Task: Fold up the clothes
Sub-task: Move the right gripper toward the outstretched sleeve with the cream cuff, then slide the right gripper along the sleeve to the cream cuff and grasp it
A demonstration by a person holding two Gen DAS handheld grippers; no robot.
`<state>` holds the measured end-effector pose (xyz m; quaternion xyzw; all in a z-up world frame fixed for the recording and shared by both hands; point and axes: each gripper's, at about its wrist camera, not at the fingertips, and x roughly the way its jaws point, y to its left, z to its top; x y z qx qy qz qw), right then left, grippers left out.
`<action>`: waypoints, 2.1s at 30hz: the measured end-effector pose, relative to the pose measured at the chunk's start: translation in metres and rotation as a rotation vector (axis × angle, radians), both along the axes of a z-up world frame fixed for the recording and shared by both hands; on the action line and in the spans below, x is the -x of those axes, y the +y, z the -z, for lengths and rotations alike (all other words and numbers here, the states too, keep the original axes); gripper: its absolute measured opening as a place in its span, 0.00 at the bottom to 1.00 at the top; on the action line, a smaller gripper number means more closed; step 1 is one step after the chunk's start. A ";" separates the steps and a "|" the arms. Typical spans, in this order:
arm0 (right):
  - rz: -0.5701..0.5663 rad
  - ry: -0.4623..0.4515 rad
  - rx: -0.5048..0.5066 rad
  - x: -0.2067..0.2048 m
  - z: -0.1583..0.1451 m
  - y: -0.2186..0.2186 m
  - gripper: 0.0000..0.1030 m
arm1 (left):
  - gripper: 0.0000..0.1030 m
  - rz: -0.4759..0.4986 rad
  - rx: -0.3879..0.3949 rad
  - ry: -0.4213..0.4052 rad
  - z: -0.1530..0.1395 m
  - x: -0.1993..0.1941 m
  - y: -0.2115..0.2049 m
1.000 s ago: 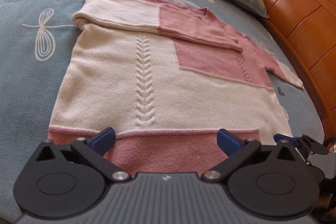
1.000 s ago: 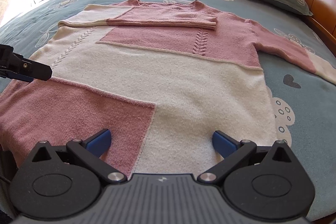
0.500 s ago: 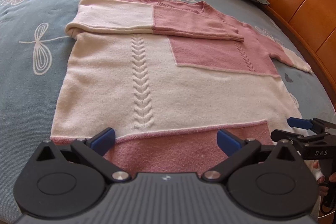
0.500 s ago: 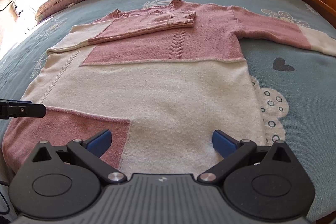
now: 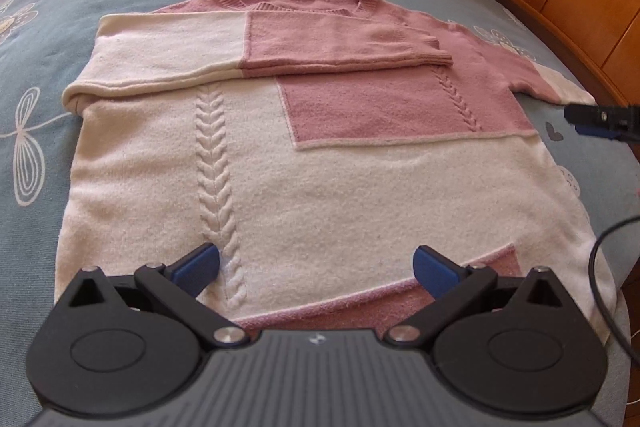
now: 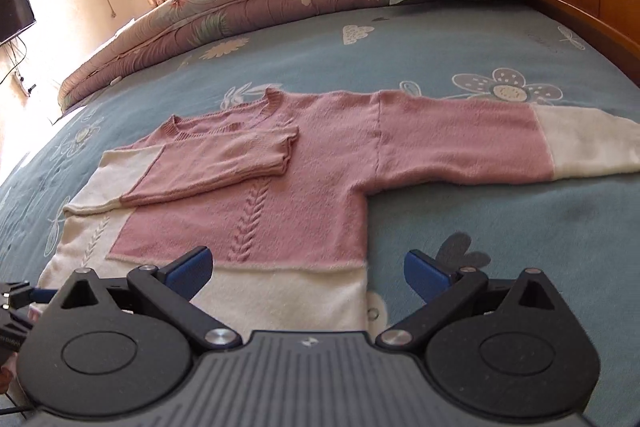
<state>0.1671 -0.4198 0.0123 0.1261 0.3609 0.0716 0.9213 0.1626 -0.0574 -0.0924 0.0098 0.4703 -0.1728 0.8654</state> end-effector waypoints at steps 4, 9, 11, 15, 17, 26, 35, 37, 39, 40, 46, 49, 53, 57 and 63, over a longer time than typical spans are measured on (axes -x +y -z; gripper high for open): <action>0.122 -0.016 -0.252 -0.062 0.003 -0.073 1.00 | 0.99 0.001 0.016 0.008 0.000 -0.001 0.004; 0.147 0.033 -0.507 -0.109 0.034 -0.111 1.00 | 0.99 -0.022 0.026 0.016 0.000 -0.004 0.006; 0.147 0.085 -0.507 -0.117 0.049 -0.106 1.00 | 0.99 -0.019 0.007 0.011 0.001 -0.004 0.003; 0.096 0.094 -0.376 -0.106 0.057 -0.086 1.00 | 0.99 -0.014 -0.018 0.003 0.002 -0.003 0.000; 0.089 0.117 -0.257 -0.104 0.045 -0.071 1.00 | 0.99 -0.006 -0.021 0.003 0.002 -0.004 0.000; 0.004 0.125 -0.136 -0.104 0.049 -0.023 1.00 | 0.99 0.019 -0.026 0.020 0.001 -0.003 0.003; 0.163 0.075 -0.209 -0.051 0.022 -0.096 1.00 | 0.99 0.013 -0.050 0.021 0.001 -0.004 -0.001; 0.227 0.029 -0.247 -0.059 0.016 -0.127 1.00 | 0.99 0.009 -0.050 0.022 0.001 -0.004 -0.001; 0.287 0.002 -0.283 -0.069 0.018 -0.154 1.00 | 0.99 0.004 -0.048 0.024 0.001 -0.005 -0.001; 0.318 -0.001 -0.304 -0.075 0.024 -0.166 1.00 | 0.99 0.004 -0.049 0.025 0.001 -0.005 -0.001; 0.411 -0.002 -0.481 -0.065 0.058 -0.215 1.00 | 0.99 0.009 -0.045 0.030 0.001 -0.006 0.001; 0.434 -0.033 -0.414 -0.067 0.040 -0.226 1.00 | 0.99 -0.009 -0.037 0.040 0.000 -0.007 0.001; 0.480 -0.054 -0.369 -0.091 0.030 -0.249 1.00 | 0.99 -0.022 -0.041 0.044 0.000 -0.009 -0.001; 0.548 -0.018 -0.409 -0.109 0.056 -0.274 1.00 | 0.99 -0.015 -0.049 0.052 0.000 -0.010 -0.002; 0.673 -0.069 -0.383 -0.099 0.059 -0.302 1.00 | 0.99 -0.020 -0.051 0.058 0.000 -0.012 -0.002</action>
